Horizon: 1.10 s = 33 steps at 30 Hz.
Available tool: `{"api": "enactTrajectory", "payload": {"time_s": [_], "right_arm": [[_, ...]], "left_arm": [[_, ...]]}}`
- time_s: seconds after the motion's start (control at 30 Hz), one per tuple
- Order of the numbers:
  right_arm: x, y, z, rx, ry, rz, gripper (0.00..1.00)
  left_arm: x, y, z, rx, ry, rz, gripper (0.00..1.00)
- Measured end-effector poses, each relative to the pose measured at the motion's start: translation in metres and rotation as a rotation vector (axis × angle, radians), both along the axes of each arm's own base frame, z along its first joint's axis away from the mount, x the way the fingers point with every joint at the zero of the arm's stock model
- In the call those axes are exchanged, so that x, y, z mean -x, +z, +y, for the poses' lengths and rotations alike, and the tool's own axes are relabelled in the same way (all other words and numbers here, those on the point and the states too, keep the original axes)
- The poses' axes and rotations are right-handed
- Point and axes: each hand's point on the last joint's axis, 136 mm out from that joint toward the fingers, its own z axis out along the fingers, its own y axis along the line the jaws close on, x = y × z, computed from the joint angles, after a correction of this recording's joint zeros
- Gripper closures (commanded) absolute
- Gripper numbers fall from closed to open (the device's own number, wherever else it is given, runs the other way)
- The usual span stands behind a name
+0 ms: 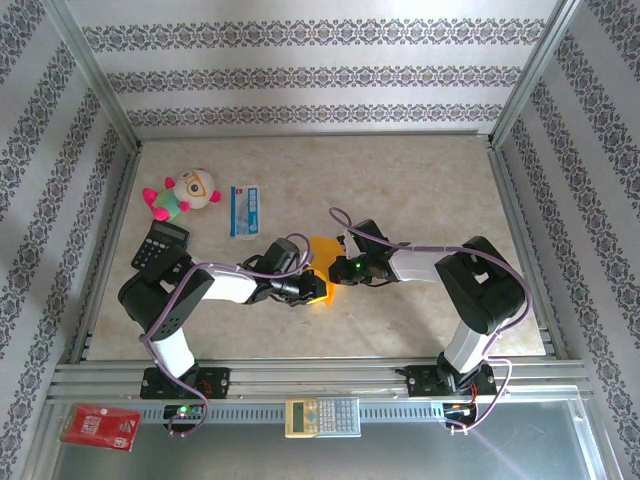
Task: Fold a paper plane with a square sheet of paper (pick it up from the middle)
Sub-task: Third fold the triangle at the center of the table.
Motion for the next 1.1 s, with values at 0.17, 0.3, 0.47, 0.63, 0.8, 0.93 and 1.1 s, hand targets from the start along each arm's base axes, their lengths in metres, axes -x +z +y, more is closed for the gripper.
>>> {"api": "enactTrajectory", "payload": {"time_s": [0.17, 0.3, 0.47, 0.63, 0.8, 0.93, 1.1], "right_arm": [[0.000, 0.000, 0.000, -0.001, 0.000, -0.001, 0.99], [0.000, 0.000, 0.000, -0.002, -0.002, 0.000, 0.99], [0.000, 0.000, 0.000, -0.009, -0.005, -0.006, 0.99], [0.000, 0.000, 0.000, -0.011, -0.004, -0.006, 0.97], [0.000, 0.001, -0.001, -0.019, -0.006, 0.000, 0.92], [0.000, 0.001, -0.003, -0.027, -0.016, 0.019, 0.90], [0.000, 0.001, -0.005, -0.037, -0.028, 0.041, 0.88]], "left_arm": [[0.007, 0.001, -0.006, 0.011, -0.016, 0.002, 0.85], [0.008, -0.004, -0.009, 0.011, -0.025, 0.009, 0.86], [0.007, -0.004, -0.012, 0.009, -0.029, 0.012, 0.86], [0.007, -0.005, -0.012, -0.006, -0.036, 0.018, 0.86], [0.007, -0.006, -0.012, -0.034, -0.048, 0.017, 0.86], [0.006, -0.008, -0.012, -0.060, -0.060, 0.010, 0.88], [0.006, -0.008, -0.012, -0.072, -0.071, 0.007, 0.88]]}}
